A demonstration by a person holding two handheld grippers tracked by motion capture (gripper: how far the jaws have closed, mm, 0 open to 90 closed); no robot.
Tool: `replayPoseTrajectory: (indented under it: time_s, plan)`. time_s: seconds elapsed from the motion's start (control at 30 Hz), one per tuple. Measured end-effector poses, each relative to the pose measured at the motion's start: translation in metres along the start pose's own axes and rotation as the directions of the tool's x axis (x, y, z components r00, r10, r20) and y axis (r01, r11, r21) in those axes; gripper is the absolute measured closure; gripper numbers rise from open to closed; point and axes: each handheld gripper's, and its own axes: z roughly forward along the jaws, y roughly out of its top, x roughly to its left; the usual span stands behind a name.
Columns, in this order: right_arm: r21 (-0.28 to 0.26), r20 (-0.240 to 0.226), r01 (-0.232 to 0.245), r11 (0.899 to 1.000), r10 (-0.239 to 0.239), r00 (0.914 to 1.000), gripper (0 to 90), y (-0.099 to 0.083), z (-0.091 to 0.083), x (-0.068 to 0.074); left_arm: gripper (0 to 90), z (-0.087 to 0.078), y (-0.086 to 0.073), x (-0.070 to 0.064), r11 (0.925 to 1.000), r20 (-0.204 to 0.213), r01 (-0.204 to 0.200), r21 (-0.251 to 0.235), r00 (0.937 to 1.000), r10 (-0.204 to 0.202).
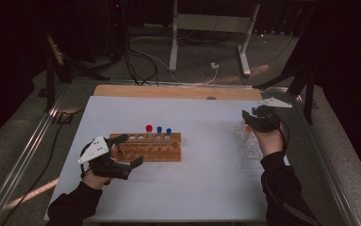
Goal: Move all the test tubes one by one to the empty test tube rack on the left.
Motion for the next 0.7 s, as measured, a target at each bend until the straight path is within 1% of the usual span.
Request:
replayPoseTrajectory:
  time_s: [0.13,0.2,0.37,0.47,0.57,0.67,0.7]
  plan:
    - [0.035,-0.015,-0.012,0.999,0.012,0.9998,57.9,-0.002,0.006,-0.004,1.3,0.000,0.000,0.000,1.0000,0.001,0.003,0.000,1.0000,-0.003]
    - [0.054,-0.026,-0.006,0.999,0.008,0.9996,60.0,-0.003,0.009,-0.004,1.3,0.000,0.000,0.001,1.0000,0.001,0.002,0.002,1.0000,-0.002]
    - [0.087,-0.025,0.005,0.996,-0.003,0.9997,66.1,-0.004,0.015,-0.005,1.3,0.001,-0.001,0.000,1.0000,0.003,0.001,0.004,1.0000,-0.001]
    - [0.105,-0.026,0.003,0.994,0.000,0.9997,68.4,-0.005,0.019,-0.007,1.3,0.001,-0.001,0.000,1.0000,0.003,-0.001,0.006,1.0000,0.001]
    - [0.113,-0.033,-0.005,0.994,0.009,0.9994,69.0,-0.005,0.021,-0.008,1.3,0.001,-0.001,0.000,1.0000,0.005,-0.001,0.008,1.0000,0.001]
    - [0.106,-0.039,-0.004,0.994,0.008,0.9992,69.7,-0.004,0.020,-0.008,1.3,0.001,-0.001,0.000,1.0000,0.006,0.000,0.009,1.0000,0.000]
    - [0.098,-0.035,-0.004,0.995,0.007,0.9994,69.8,-0.003,0.019,-0.007,1.3,0.001,-0.001,0.001,1.0000,0.006,0.001,0.008,1.0000,-0.002]
